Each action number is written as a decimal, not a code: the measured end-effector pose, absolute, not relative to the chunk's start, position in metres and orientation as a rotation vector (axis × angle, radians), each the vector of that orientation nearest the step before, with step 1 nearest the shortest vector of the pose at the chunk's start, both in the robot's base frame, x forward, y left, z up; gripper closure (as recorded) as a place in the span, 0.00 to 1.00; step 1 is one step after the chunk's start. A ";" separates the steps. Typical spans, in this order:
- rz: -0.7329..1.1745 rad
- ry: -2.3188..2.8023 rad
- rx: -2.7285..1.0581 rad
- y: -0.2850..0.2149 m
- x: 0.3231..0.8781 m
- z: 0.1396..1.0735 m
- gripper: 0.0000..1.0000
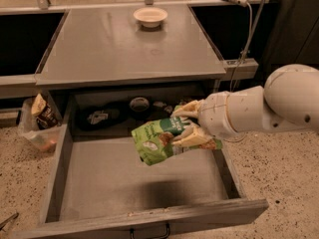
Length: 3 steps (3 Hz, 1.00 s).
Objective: Pick green rice chip bag from top drawer and place on counter
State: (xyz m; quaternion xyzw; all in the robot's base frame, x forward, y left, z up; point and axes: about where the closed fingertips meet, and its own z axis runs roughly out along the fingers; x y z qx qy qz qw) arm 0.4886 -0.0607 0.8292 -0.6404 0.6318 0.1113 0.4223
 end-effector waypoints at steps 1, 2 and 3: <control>0.206 1.511 -1.618 -0.053 0.504 0.876 1.00; 0.122 1.380 -1.638 -0.034 0.532 0.956 1.00; 0.036 1.253 -1.641 -0.012 0.573 1.024 1.00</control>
Offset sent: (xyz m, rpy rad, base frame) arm 0.0915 0.0455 0.2627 0.0065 -0.4306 0.0982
